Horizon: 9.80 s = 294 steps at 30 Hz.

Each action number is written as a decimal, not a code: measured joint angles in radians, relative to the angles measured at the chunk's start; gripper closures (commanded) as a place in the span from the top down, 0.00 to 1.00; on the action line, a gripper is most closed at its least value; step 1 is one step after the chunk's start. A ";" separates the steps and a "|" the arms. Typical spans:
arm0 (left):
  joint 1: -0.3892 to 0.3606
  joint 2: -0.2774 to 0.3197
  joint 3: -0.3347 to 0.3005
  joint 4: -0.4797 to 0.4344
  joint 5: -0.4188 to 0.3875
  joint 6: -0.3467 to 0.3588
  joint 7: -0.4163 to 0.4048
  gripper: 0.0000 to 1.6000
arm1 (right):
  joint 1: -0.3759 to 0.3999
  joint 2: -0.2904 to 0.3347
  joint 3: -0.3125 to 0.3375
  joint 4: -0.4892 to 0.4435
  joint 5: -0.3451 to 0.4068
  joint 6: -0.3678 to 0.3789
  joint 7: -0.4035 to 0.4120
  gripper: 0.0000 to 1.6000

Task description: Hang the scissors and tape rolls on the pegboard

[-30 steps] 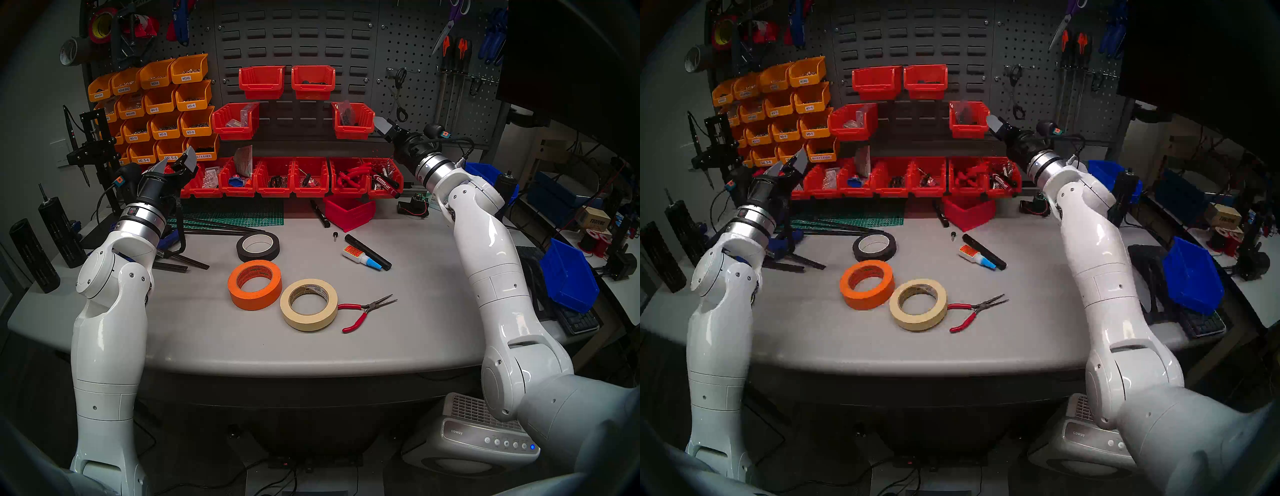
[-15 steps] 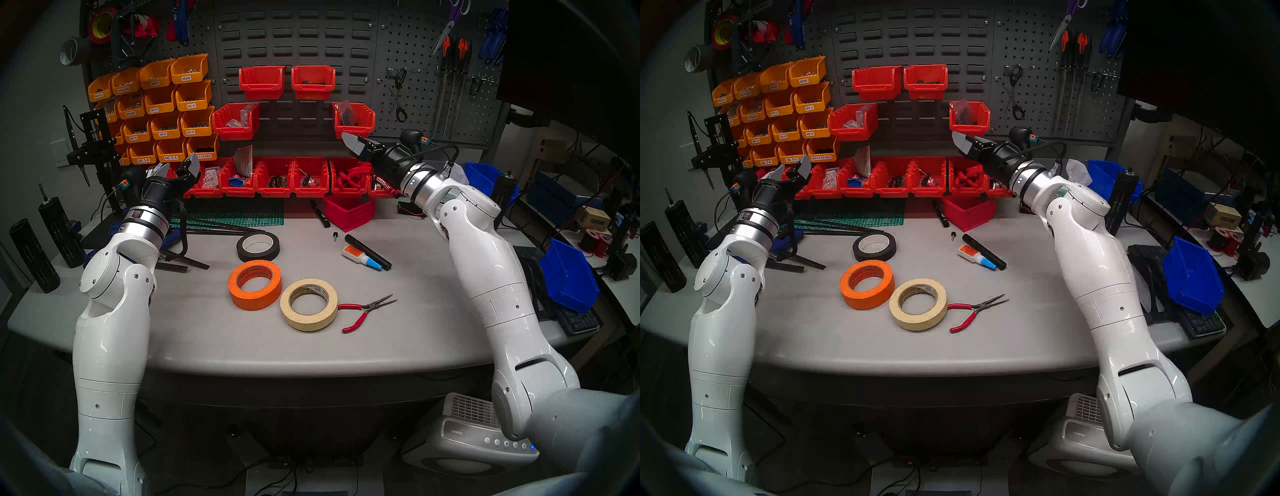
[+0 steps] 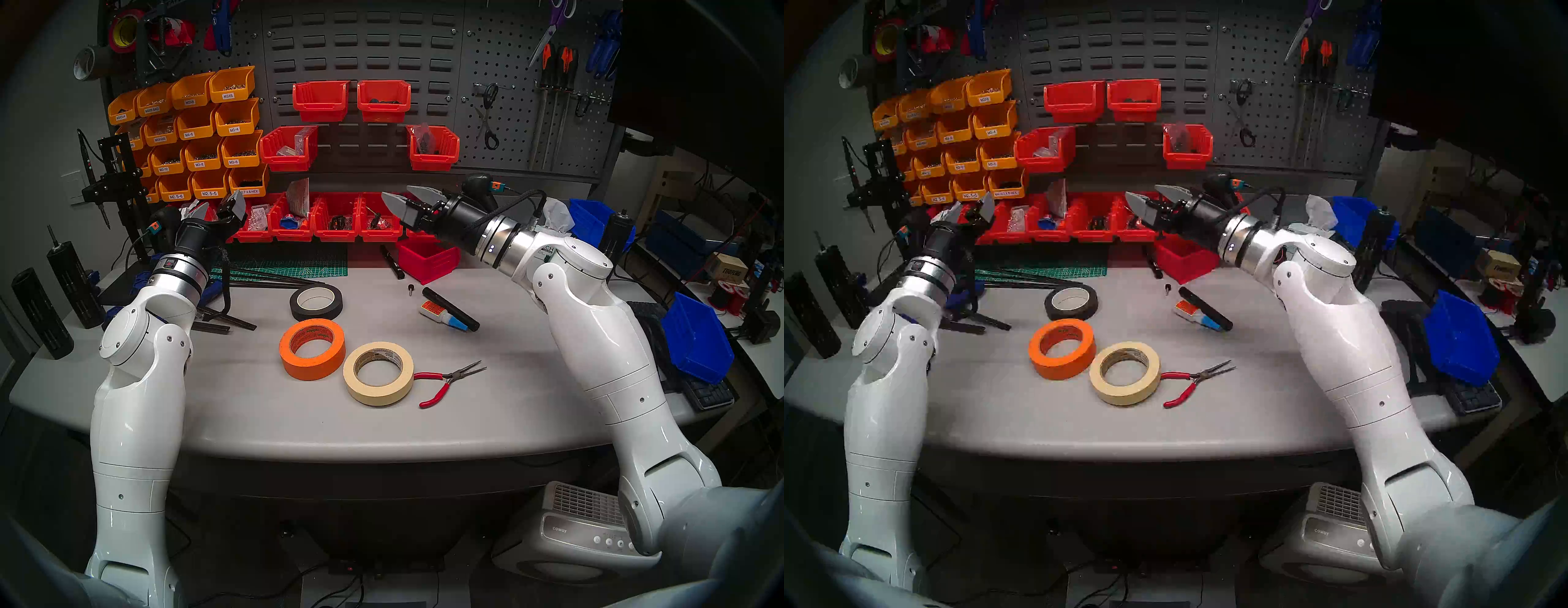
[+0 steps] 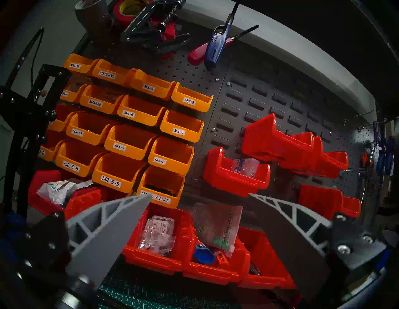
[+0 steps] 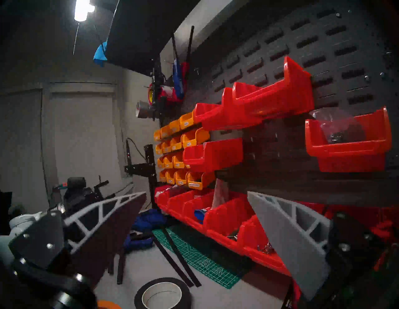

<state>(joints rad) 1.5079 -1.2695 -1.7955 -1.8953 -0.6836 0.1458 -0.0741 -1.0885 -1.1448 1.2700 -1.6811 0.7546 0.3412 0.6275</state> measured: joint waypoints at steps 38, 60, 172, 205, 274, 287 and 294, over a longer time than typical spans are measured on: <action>-0.011 -0.016 -0.004 0.016 -0.001 -0.005 0.004 1.00 | -0.126 0.308 -0.034 -0.396 -0.147 0.594 -0.028 0.90; -0.015 -0.020 -0.016 0.019 -0.005 -0.008 0.009 1.00 | 0.056 0.293 -0.247 -0.305 -0.221 0.622 0.052 0.88; -0.027 -0.019 -0.011 0.028 -0.016 -0.026 0.021 1.00 | -0.063 0.127 0.214 -0.359 -0.217 0.145 -0.409 0.00; 0.003 -0.024 -0.019 0.003 -0.006 -0.026 0.031 1.00 | -0.085 -0.060 0.205 -0.199 -0.333 -0.147 -0.623 0.00; 0.011 -0.038 -0.018 -0.004 -0.016 -0.027 0.052 1.00 | 0.194 -0.191 0.186 0.111 -0.365 -0.245 -0.737 0.00; 0.011 -0.038 -0.018 -0.004 -0.015 -0.027 0.054 1.00 | 0.230 -0.213 0.187 0.171 -0.363 -0.237 -0.734 0.00; 0.010 -0.038 -0.019 -0.004 -0.016 -0.028 0.055 1.00 | 0.245 -0.217 0.200 0.194 -0.361 -0.237 -0.743 0.00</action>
<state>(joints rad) 1.5179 -1.3077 -1.8146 -1.8988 -0.6991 0.1180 -0.0191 -0.8432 -1.3615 1.4702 -1.4876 0.3934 0.1046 -0.1157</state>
